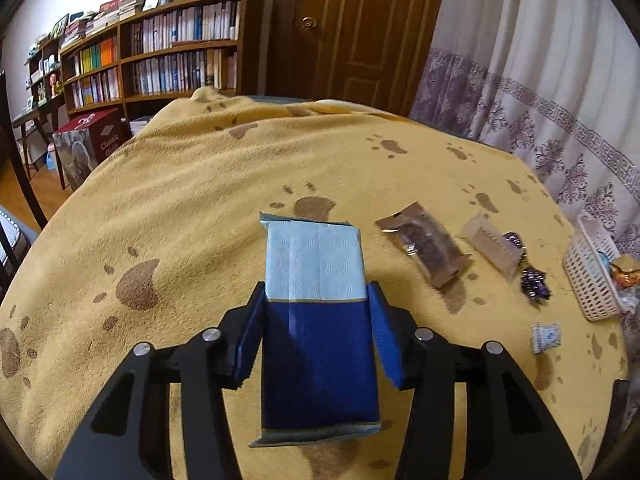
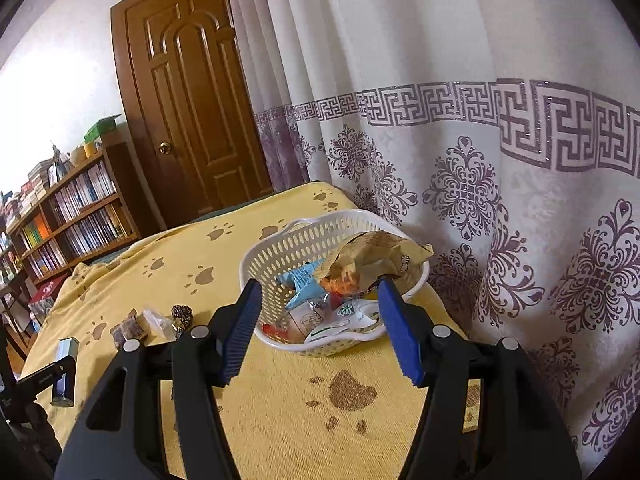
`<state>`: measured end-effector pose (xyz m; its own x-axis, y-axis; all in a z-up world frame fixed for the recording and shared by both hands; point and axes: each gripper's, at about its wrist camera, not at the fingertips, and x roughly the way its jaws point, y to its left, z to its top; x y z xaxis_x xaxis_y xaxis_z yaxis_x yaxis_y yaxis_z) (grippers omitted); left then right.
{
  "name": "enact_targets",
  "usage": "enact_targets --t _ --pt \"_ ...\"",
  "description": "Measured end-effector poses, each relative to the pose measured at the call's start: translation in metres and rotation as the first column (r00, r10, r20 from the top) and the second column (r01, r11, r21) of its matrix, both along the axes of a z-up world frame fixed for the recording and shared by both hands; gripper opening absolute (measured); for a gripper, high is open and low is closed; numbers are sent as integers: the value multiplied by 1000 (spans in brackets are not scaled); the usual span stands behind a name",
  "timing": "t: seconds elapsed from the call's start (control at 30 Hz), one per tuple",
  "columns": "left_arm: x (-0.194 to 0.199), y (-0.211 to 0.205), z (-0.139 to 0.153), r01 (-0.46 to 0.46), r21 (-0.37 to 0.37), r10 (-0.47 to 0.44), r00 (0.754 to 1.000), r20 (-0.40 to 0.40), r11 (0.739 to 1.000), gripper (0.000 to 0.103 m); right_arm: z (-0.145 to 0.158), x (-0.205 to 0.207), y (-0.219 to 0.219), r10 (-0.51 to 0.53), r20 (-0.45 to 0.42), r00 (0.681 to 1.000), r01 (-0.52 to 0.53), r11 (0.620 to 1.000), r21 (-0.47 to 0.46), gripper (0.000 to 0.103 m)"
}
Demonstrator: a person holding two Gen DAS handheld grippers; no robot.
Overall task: Organize snacks
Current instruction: 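Withdraw the open right gripper from the basket, then carry the blue-and-white box with the left gripper into the basket and release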
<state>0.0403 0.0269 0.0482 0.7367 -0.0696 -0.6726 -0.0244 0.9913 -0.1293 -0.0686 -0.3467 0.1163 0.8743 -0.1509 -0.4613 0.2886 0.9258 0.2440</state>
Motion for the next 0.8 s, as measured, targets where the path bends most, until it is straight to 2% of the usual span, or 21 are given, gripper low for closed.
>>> enact_targets --t 0.23,0.43,0.63,0.8 --pt "-5 -31 22 67 -1 -67 997 26 998 50 -5 -11 -15 -11 11 1000 11 999 37 63" --pt "1 -73 40 144 13 -145 989 43 989 50 -13 -17 -30 -17 20 1000 15 997 79 63" --pt "12 -124 51 229 25 -230 972 47 973 50 -23 -20 -33 -4 15 1000 2 996 89 63" --pt "23 -172 58 312 19 -312 949 46 950 50 -30 -23 -29 27 12 1000 -28 995 93 63"
